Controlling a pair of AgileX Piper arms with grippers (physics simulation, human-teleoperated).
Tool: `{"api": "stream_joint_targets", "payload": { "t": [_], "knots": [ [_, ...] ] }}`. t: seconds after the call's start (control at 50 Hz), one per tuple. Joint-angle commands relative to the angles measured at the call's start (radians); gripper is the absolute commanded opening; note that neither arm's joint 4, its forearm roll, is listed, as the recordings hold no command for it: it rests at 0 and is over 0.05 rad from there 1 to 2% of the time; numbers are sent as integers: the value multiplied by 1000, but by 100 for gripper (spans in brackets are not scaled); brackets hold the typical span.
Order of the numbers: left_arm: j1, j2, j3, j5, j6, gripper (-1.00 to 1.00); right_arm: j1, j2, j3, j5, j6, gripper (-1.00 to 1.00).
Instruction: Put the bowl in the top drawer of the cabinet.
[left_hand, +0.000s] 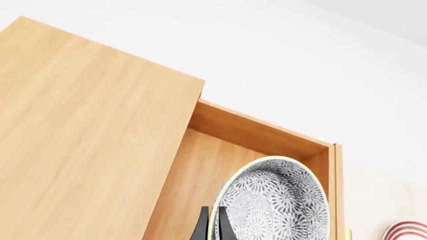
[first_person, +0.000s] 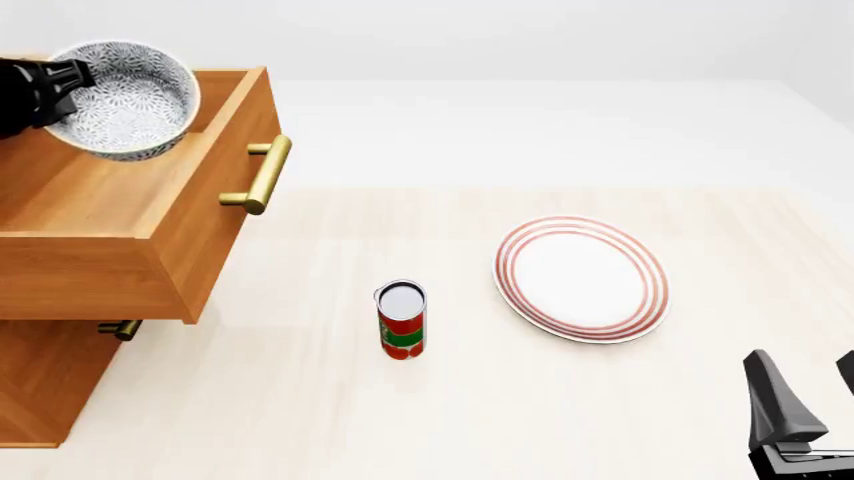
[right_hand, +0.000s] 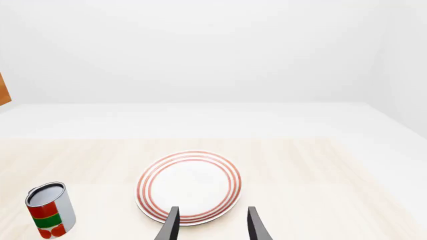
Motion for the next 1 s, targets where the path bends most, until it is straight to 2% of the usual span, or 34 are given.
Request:
{"api": "stream_joint_targets", "payload": {
  "t": [0.02,0.2,1.0],
  "knots": [
    [2,16,-25,9,13,-100,0,0,0,0,0,100],
    [3,36,-50,22,26,-100,0,0,0,0,0,100],
    [11,77,-36,-1,45,-100,0,0,0,0,0,100]
  ]
}}
